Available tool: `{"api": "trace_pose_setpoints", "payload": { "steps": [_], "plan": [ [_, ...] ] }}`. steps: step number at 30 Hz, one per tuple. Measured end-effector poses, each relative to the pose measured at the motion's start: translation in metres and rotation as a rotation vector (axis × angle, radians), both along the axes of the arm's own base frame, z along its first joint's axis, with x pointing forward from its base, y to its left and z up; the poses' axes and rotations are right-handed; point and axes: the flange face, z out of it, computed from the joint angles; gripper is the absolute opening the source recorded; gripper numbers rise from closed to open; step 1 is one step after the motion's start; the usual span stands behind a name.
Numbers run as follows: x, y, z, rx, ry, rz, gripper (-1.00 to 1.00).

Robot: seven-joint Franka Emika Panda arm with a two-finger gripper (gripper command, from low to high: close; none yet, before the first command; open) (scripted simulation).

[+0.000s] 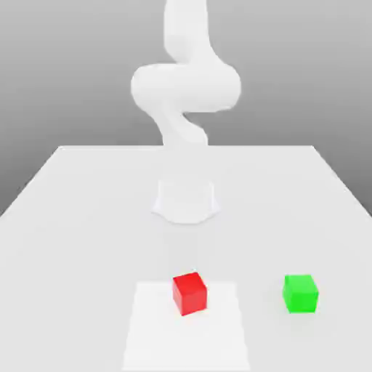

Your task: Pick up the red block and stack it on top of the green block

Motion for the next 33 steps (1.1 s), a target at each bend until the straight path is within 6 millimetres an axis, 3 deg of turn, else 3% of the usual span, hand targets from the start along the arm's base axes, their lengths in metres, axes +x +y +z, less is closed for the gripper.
{"api": "trace_pose_setpoints", "payload": {
  "steps": [5,10,15,21,24,33],
  "plan": [
    [0.044,0.007,-0.108,0.095,0.152,-0.204,0.00],
    [0.059,0.003,-0.215,0.188,0.292,-0.417,0.00],
    [0.048,-0.004,-0.317,0.280,0.426,-0.641,0.00],
    [0.005,-0.005,-0.420,0.383,0.577,-0.920,0.00],
    [-0.012,-0.003,-0.453,0.417,0.622,-1.014,0.00],
    [-0.013,-0.002,-0.505,0.424,0.627,-1.030,0.00]
  ]
}}
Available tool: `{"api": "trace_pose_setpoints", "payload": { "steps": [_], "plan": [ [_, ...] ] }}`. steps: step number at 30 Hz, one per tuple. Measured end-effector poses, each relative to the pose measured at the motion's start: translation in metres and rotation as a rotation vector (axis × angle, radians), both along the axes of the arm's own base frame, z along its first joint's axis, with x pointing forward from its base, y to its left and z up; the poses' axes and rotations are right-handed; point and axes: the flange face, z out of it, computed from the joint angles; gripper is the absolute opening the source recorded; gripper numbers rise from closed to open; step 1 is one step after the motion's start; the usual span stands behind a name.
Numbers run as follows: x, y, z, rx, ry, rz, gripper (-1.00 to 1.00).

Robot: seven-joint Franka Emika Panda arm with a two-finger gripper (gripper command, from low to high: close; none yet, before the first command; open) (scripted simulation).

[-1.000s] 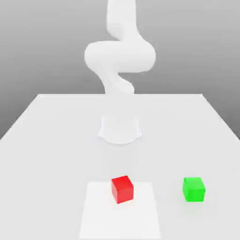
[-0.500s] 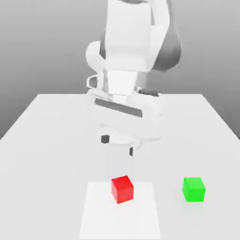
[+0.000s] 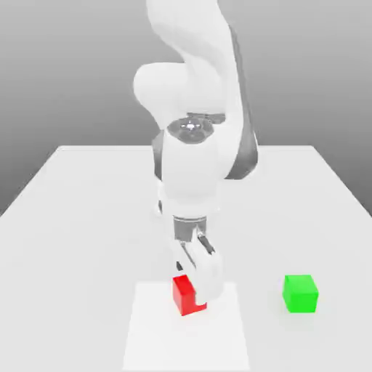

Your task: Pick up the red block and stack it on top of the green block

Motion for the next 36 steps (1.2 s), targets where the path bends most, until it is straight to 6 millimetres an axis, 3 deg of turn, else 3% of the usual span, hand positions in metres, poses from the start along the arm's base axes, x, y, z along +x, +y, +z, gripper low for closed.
{"api": "trace_pose_setpoints", "payload": {
  "steps": [1,2,9,21,27,32,36],
  "plan": [
    [-0.001,0.000,-0.007,0.000,0.002,0.001,0.00],
    [-0.003,0.000,-0.012,-0.001,0.004,0.002,-1.00],
    [-0.002,0.000,-0.013,-0.001,0.002,0.002,-1.00],
    [-0.002,0.007,0.051,-0.002,0.002,0.029,-1.00],
    [0.002,0.110,0.071,-0.003,-0.001,0.405,-1.00],
    [-0.019,0.203,0.086,-0.003,0.002,0.739,-1.00],
    [-0.015,0.211,0.081,-0.007,-0.003,0.770,-1.00]
  ]
}}
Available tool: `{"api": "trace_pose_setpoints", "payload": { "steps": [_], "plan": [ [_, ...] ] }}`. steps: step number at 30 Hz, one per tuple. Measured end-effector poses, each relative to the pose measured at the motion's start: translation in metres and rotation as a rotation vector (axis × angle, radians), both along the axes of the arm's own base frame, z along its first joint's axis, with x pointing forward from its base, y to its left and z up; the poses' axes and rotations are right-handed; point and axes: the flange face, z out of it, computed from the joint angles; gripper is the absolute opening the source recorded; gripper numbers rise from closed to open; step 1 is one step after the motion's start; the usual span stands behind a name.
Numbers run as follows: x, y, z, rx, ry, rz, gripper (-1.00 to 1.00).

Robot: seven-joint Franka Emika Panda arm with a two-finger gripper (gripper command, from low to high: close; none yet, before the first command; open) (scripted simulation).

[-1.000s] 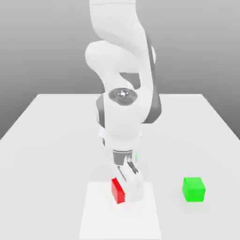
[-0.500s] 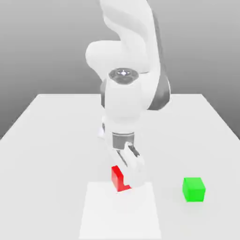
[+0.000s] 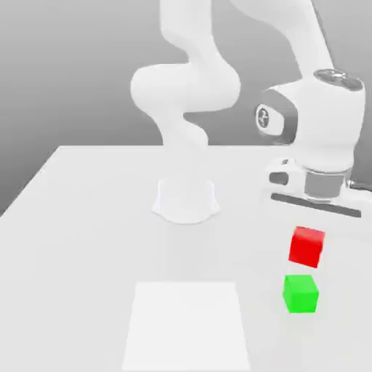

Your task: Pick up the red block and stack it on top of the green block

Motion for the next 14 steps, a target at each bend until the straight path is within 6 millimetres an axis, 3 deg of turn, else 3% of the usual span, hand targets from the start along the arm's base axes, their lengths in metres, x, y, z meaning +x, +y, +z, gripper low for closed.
{"api": "trace_pose_setpoints", "payload": {
  "steps": [11,12,14],
  "plan": [
    [-0.002,0.001,-0.053,0.001,0.003,0.005,-1.00],
    [-0.003,0.001,-0.057,0.001,0.005,0.006,1.00],
    [-0.003,0.001,-0.057,0.001,0.005,0.006,1.00]
  ]
}}
